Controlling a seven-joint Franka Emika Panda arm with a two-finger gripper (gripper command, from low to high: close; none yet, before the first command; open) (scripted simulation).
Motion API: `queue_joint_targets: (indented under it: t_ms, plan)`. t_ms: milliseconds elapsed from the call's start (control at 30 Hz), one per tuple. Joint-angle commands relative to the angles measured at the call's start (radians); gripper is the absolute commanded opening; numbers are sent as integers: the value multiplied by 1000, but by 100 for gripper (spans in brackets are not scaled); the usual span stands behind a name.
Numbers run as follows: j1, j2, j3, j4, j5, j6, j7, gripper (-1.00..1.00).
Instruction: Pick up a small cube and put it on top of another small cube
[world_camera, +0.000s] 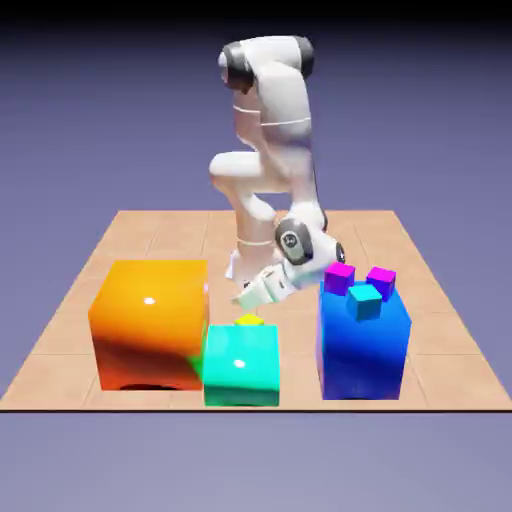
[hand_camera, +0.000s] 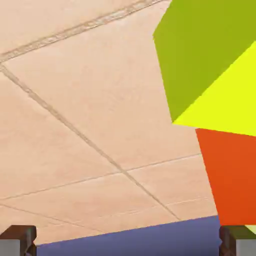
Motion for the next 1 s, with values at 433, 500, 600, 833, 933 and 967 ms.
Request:
queue_joint_targets:
  t_ms: [433, 500, 600, 833, 933, 967]
  plan:
    - [-105, 423, 233, -8, -542, -609, 34, 0]
    - [-134, 489, 265, -14, -625, -692, 40, 0]
    - [-187, 591, 313, -27, -756, -815, 51, 0]
    - [-336, 818, 405, -68, -1038, -1053, 74, 0]
    - [-365, 815, 366, -69, -1094, -1017, 62, 0]
    - [-367, 796, 330, -58, -1136, -985, 49, 0]
